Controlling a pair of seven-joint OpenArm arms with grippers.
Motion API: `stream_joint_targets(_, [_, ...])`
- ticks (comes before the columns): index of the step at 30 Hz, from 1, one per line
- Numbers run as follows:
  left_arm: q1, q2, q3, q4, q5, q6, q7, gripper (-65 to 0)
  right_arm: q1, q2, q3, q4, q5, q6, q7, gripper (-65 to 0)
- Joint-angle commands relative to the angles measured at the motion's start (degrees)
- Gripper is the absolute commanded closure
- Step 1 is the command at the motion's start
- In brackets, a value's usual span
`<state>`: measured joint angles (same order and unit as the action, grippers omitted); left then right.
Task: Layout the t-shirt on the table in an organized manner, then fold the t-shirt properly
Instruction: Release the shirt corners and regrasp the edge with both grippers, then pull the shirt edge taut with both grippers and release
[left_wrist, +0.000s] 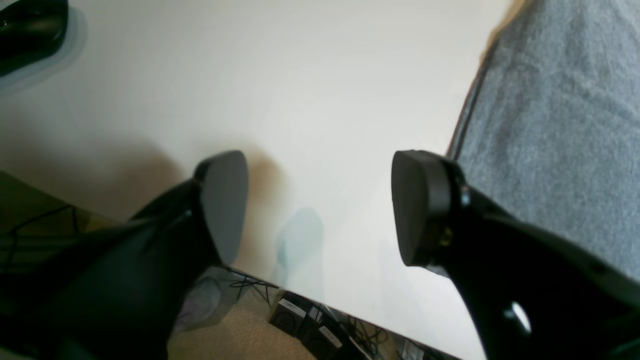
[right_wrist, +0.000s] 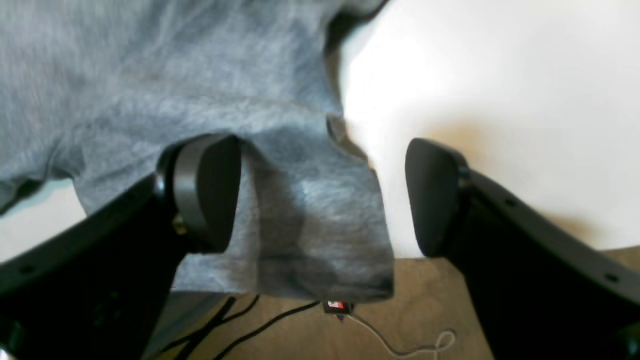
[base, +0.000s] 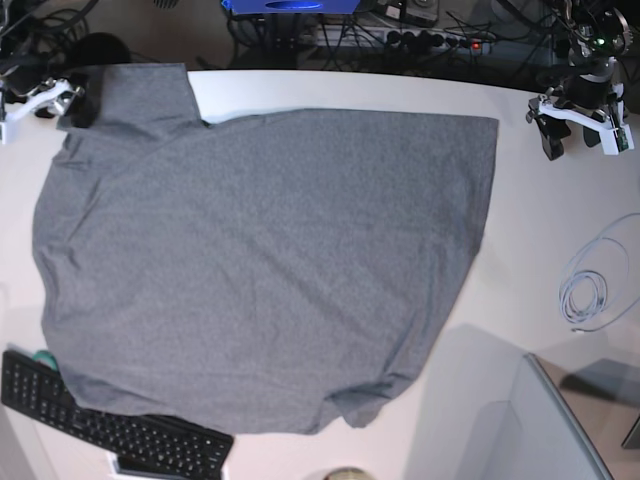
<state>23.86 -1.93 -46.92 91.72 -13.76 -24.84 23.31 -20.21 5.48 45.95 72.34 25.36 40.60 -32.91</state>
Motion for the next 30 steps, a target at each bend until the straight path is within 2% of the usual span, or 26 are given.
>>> stream_joint_targets(1, [0.28, -0.66, -0.25, 0.98, -0.61, 0.01, -1.29, -43.1, -0.76, -0.07, 0.07, -0.12, -2.11, -0.60, -2.48, -48.6])
stream_joint_targets(3, [0.28, -0.66, -0.16, 0.98, -0.61, 0.01, -1.29, -43.1, -0.94, -0.33, 0.07, -0.03, -2.11, -0.60, -2.57, -46.2])
stream_joint_targets(7, [0.28, -0.66, -0.16, 0.98, -0.53, 0.01, -1.29, -43.1, -1.64, -0.42, -0.46, -0.03, -2.11, -0.60, -2.65, -29.9])
stream_joint_targets(9, [0.28, -0.66, -0.16, 0.98, -0.53, 0.01, -1.29, -43.1, -2.34, -0.07, -3.01, -0.03, -2.11, -0.60, -2.65, -24.5])
stream_joint_targets(13, [0.36, -0.66, -0.16, 0.98, -0.53, 0.01, -1.29, -43.1, -3.40, 0.11, -6.35, 0.41, -2.11, -0.60, -2.65, -17.9])
stream_joint_targets(16, [0.36, -0.66, -0.16, 0.19, -0.53, -0.17, -1.29, -43.1, -3.40, 0.02, -7.76, 0.85, -2.11, -0.60, -2.65, -5.9])
stream_joint_targets(18, [0.36, -0.66, -0.16, -1.31, -0.70, -2.81, -1.29, -43.1, -3.40, -0.07, -8.37, 1.20, -2.11, -0.60, -2.65, 0.0])
stream_joint_targets(21, [0.36, -0.48, -0.34, -3.94, -0.53, -9.23, -1.29, -43.1, -3.49, -0.07, -8.46, 2.35, -2.11, -0.60, -2.65, -0.5])
stream_joint_targets(24, [0.36, -0.40, -0.16, -8.16, -0.53, -13.27, -1.46, -43.1, -3.49, -0.07, -8.46, 2.61, -2.11, -0.60, -2.65, -0.5])
stream_joint_targets(27, [0.01, -0.31, -0.16, -11.85, -0.79, -15.03, -1.55, -43.1, -3.49, -0.07, -8.46, 2.61, -2.11, -0.60, -2.65, -0.5])
stream_joint_targets(30, [-0.34, -0.22, -0.16, -13.44, -0.88, -15.16, -1.55, -43.1, -3.40, -0.07, -8.46, 2.61, -2.11, -0.60, -2.65, -0.5])
